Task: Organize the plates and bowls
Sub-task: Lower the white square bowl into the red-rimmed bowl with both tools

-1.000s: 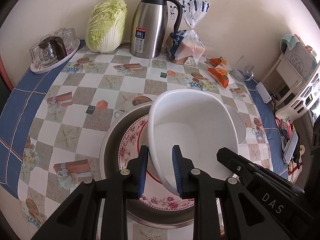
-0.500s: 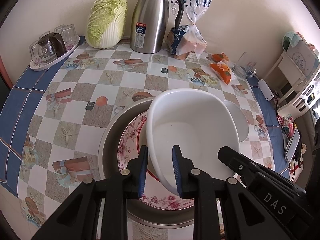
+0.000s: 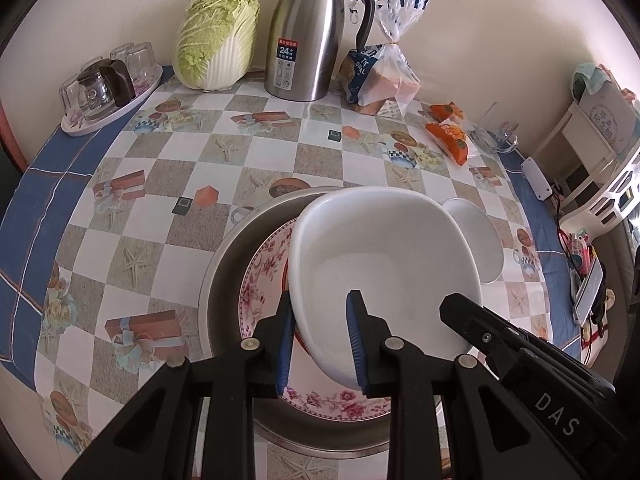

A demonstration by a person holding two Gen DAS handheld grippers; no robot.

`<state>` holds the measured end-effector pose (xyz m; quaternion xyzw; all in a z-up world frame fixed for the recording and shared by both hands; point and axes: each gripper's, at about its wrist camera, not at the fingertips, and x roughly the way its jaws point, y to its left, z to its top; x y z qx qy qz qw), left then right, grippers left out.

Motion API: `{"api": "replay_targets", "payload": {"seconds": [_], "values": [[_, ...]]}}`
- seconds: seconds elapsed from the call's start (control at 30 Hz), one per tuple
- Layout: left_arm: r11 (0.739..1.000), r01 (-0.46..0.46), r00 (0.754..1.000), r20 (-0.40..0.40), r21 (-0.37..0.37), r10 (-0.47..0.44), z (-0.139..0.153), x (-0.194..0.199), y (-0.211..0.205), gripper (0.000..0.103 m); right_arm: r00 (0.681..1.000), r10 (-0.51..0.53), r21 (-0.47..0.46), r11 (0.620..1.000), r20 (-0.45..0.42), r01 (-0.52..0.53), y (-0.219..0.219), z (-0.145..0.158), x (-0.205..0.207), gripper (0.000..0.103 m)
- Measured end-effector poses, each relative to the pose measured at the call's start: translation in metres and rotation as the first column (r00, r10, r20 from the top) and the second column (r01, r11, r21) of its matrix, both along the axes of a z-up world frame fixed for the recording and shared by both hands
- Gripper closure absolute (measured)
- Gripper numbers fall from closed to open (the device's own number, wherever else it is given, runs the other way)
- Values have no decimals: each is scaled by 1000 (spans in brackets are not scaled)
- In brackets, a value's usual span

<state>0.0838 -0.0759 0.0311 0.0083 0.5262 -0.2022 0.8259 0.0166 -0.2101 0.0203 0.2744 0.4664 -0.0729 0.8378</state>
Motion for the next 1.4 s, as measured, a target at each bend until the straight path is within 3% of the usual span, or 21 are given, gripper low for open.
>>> {"api": "replay_targets", "payload": {"seconds": [1.4], "values": [[999, -17, 999, 34, -38, 19, 6, 4, 5, 76, 1000, 8, -12, 1000, 7, -8, -2, -9, 9, 84]]}}
